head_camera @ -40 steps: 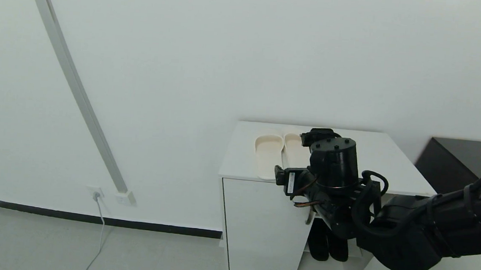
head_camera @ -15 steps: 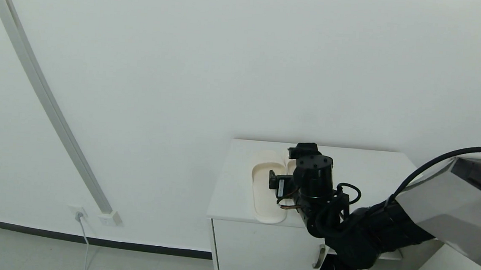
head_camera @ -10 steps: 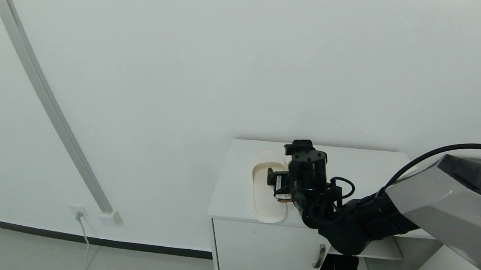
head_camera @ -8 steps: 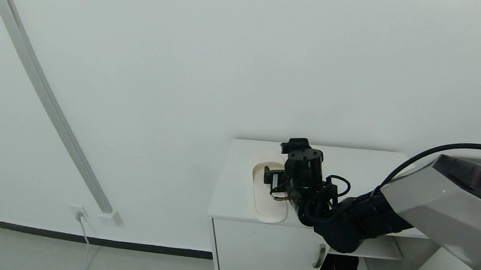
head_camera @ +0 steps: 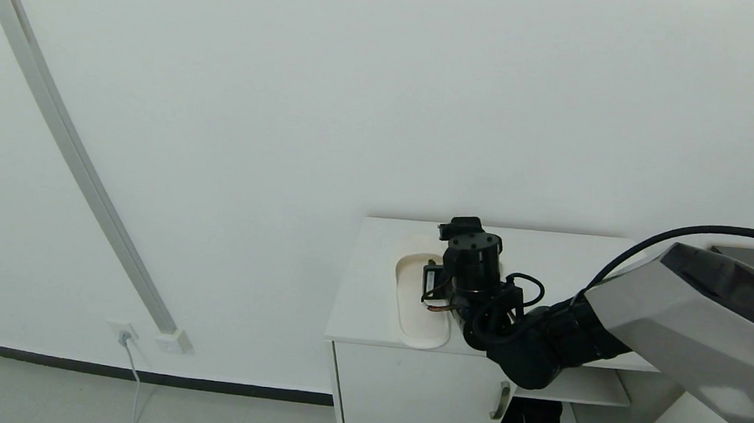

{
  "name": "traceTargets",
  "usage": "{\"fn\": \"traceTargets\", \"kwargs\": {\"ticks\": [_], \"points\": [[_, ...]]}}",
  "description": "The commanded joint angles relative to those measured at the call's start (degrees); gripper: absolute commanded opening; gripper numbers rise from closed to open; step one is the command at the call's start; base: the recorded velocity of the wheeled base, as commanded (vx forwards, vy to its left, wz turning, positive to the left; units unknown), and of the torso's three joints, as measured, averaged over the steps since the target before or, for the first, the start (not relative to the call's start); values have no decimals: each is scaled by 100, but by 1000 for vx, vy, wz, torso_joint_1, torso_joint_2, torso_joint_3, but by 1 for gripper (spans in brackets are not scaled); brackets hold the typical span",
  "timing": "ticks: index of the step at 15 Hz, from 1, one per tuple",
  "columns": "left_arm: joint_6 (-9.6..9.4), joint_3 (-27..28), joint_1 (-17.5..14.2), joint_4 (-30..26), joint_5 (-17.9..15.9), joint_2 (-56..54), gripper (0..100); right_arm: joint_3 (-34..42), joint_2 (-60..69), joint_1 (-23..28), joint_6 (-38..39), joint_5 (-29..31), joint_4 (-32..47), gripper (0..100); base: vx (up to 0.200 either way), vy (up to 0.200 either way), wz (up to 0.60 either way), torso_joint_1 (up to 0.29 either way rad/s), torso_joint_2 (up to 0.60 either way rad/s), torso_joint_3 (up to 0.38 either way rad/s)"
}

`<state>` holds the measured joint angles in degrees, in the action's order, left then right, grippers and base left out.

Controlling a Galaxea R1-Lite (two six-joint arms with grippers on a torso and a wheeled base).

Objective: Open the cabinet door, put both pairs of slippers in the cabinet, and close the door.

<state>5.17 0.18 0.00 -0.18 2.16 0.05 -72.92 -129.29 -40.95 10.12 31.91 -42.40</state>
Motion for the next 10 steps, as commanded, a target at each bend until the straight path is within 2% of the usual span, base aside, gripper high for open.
{"fn": "traceTargets", "kwargs": {"ticks": [1,6,10], "points": [[2,-1,0,1,4,-5,0,24,-8,8,-1,-1,-5,0,0,0,0,0,0,0],[-7,-1,0,1,4,4,0,85,185,-1,-10,34,-23,0,0,0,0,0,0,0],[2,-1,0,1,4,4,0,955,1161,-45,-10,-80,-40,0,0,0,0,0,0,0]]}}
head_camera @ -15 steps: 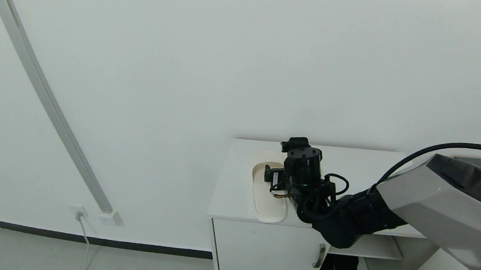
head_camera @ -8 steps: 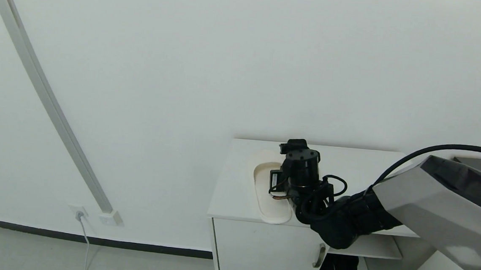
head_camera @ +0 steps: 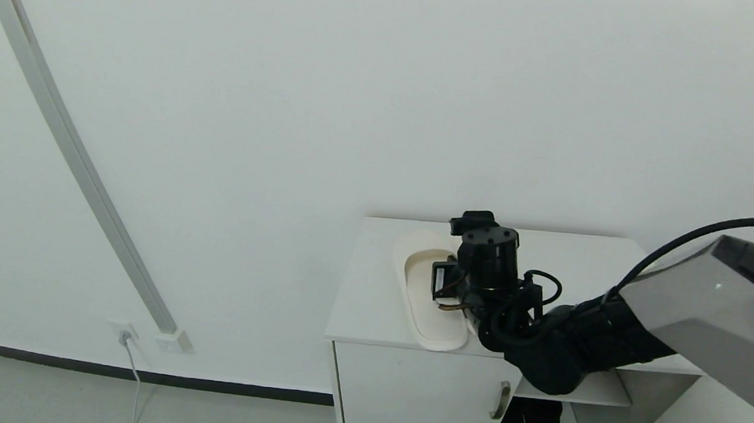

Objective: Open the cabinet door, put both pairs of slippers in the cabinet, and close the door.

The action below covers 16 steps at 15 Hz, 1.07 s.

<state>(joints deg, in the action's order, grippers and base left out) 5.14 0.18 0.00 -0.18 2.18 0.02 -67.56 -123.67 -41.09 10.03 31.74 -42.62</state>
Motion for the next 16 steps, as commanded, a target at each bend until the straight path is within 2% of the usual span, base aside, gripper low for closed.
{"fn": "traceTargets", "kwargs": {"ticks": [1,5,8,16], "points": [[4,-1,0,1,2,-2,0,779,924,-83,7,-274,-36,0,0,0,0,0,0,0],[13,-1,0,1,2,-2,0,2423,2445,-294,-1,-1478,-45,0,0,0,0,0,0,0],[13,-1,0,1,2,-2,0,3073,3165,-303,-186,-2296,8,0,0,0,0,0,0,0],[4,-1,0,1,2,6,0,3153,2945,-373,-186,-2216,-18,0,0,0,0,0,0,0]]}}
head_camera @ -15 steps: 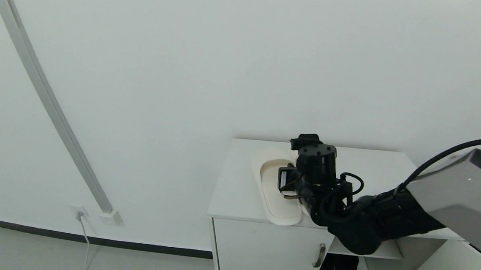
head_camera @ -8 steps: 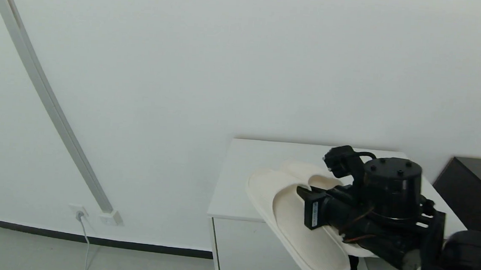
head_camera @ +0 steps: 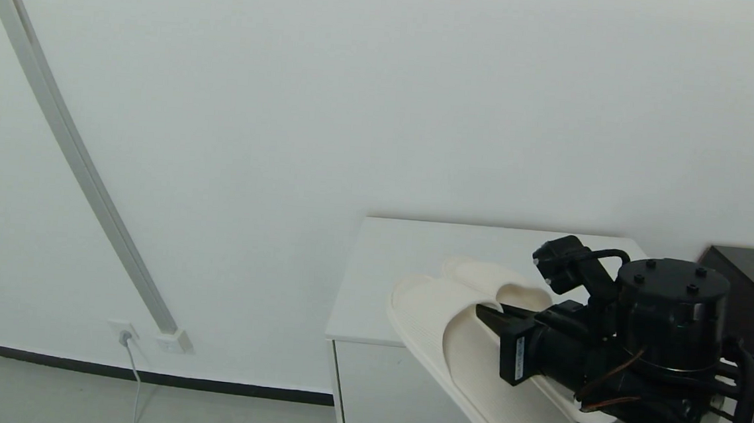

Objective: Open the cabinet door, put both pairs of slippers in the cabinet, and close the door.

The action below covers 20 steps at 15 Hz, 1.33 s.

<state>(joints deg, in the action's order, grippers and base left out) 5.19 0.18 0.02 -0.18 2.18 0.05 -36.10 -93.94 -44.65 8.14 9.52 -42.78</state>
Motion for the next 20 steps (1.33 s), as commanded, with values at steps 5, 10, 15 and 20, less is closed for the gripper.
{"fn": "traceTargets", "kwargs": {"ticks": [5,10,15,20], "points": [[8,-1,-2,1,-7,4,0,112,-28,-131,-6,190,-11,0,0,0,0,0,0,0],[-1,-1,-2,1,-7,4,0,120,-45,-175,-6,226,-11,0,-200,0,0,3,2,2],[8,-1,-2,1,-7,4,0,173,-63,-193,-6,261,-11,0,-200,0,0,-3,1,2],[-1,-1,-2,1,-7,4,0,191,-81,-193,-6,261,-11,0,0,0,0,0,0,0]]}}
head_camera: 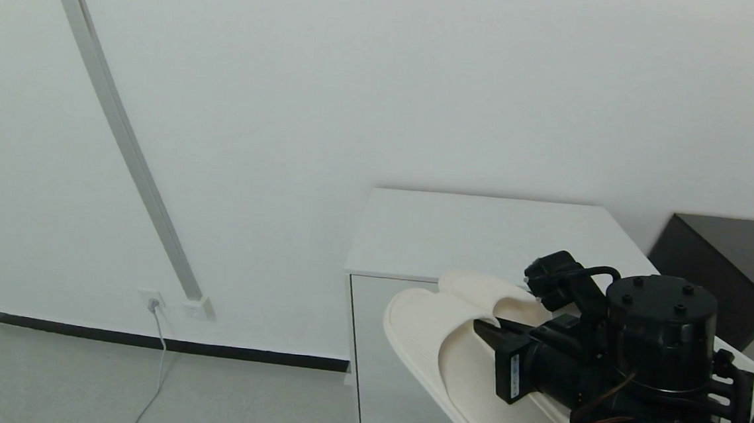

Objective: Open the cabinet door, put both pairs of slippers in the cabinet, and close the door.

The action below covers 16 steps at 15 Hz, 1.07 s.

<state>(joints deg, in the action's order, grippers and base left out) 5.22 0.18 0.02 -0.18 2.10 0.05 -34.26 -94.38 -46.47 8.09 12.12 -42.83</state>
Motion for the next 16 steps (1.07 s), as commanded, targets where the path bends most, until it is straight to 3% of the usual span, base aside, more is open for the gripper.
{"fn": "traceTargets", "kwargs": {"ticks": [1,9,16], "points": [[-3,-1,-2,1,1,-5,0,7,-63,-11,-1,1,-7,0,0,0,0,0,0,0],[-3,-1,-2,1,1,4,0,7,-89,-55,-1,1,-33,0,0,0,0,0,0,0],[-3,-1,-2,1,1,4,0,15,-98,-73,-10,98,-33,0,0,-200,0,2,3,0]]}}
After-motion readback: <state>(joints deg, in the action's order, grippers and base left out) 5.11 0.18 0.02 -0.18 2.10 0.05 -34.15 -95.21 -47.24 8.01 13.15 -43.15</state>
